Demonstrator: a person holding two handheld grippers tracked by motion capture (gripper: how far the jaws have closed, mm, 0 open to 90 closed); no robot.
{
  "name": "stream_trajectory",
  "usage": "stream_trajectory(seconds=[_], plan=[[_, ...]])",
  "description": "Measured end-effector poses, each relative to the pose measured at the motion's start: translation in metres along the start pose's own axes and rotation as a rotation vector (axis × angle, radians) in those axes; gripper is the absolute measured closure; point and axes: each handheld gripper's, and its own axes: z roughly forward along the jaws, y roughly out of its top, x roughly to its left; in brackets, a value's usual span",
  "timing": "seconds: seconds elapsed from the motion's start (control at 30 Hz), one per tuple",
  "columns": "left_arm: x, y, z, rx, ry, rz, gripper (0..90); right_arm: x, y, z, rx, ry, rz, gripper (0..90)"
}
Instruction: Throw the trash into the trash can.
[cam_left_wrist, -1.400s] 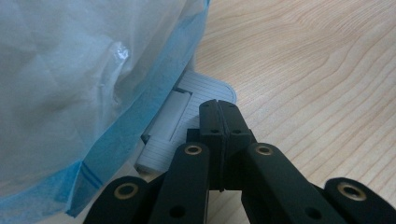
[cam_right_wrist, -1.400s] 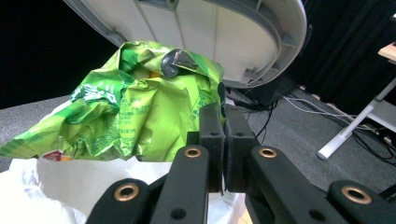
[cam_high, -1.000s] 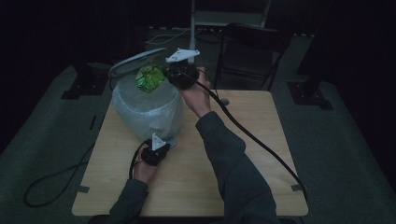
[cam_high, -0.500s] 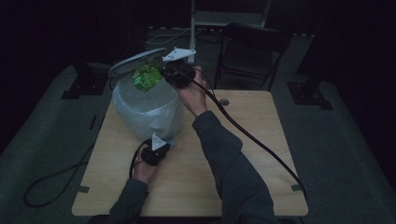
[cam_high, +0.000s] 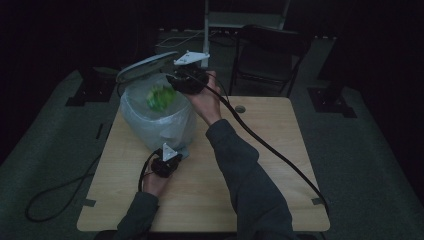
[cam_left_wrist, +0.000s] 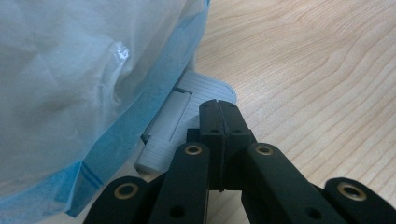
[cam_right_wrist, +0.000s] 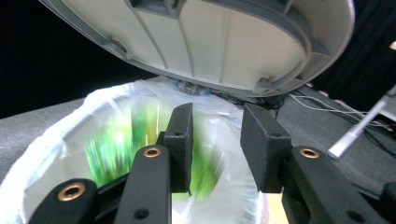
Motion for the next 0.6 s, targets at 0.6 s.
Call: stream_trajectory(seconds=[0.6], plan=[[0.000,0.000,0.000,0.000,-0.001,0.000,90.0,-0.001,-0.013,-0.007,0.020,-0.022,-0.021,56.3]])
